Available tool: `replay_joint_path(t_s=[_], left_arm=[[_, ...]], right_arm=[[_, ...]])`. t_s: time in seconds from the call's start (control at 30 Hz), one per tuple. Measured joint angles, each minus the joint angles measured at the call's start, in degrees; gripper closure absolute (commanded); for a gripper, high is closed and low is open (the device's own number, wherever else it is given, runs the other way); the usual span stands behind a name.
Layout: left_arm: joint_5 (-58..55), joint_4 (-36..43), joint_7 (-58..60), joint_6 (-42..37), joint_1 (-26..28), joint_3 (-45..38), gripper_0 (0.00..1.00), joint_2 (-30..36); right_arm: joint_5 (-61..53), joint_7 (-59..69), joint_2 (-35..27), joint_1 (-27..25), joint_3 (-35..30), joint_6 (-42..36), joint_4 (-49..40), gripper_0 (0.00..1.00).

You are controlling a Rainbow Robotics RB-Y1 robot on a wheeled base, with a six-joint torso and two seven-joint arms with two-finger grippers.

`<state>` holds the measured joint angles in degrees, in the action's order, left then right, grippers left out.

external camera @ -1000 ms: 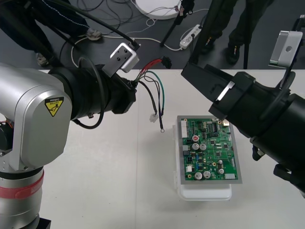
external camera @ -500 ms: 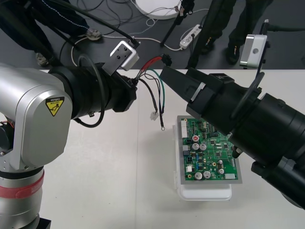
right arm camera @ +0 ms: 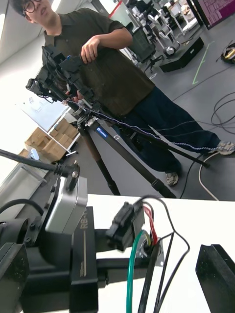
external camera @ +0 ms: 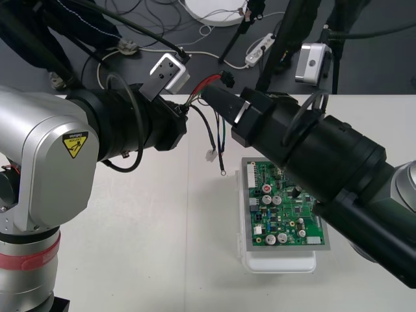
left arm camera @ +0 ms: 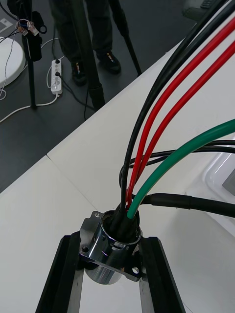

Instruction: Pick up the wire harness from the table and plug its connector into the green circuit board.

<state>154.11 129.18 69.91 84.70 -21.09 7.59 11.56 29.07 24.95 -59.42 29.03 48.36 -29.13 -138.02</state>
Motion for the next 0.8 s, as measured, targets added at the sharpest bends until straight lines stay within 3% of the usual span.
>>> replay_joint_path(t_s=[0.8], left_arm=[[0.00,-0.01,0.00,-0.32,0.00,0.00,0.99,0.00]], right_arm=[[-0.88,-3.04,0.87,1.50,0.55,-1.63,0.93,0.00]])
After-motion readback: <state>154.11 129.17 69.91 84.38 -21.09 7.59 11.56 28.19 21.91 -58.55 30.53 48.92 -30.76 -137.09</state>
